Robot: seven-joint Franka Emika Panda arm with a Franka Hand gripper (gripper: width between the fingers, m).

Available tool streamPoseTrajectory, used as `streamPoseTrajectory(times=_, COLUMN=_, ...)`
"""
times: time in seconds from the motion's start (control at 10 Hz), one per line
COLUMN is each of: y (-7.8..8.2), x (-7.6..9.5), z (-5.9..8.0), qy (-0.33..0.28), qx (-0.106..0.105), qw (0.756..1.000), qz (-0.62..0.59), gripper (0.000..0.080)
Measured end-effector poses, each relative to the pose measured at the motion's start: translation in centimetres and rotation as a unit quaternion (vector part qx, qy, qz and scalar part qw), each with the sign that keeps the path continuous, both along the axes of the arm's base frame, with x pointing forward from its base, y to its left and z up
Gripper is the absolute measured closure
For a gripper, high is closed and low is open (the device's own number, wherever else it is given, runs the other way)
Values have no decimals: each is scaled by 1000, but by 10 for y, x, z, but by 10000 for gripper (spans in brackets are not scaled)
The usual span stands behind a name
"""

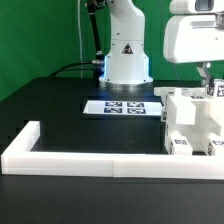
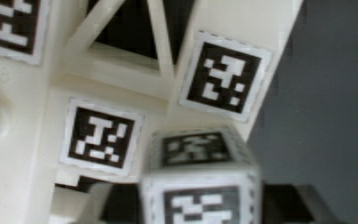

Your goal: Assemble chair

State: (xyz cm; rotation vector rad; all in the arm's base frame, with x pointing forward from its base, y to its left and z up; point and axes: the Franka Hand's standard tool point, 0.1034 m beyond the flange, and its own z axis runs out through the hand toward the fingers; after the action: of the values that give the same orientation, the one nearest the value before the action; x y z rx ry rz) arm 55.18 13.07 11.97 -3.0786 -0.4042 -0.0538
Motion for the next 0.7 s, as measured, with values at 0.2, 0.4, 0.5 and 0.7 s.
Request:
streamPoseTrajectory(times=0.2, y=0, x=0, z=0, qy=1, qx=1, qw=1000, qz=-27, gripper=515)
streamPoseTrajectory(times=0.4, y=0, x=0, z=0, qy=5, qx=4, qw=995, qz=-105, gripper=515)
streamPoseTrajectory(times=0.5, y=0, x=0, z=0, qy=6, qx=5, qw=991, qz=-135, gripper=515)
streamPoseTrajectory(times=0.7, y=0, x=0, z=0, qy=9, qx=7, qw=980, qz=-199, gripper=514)
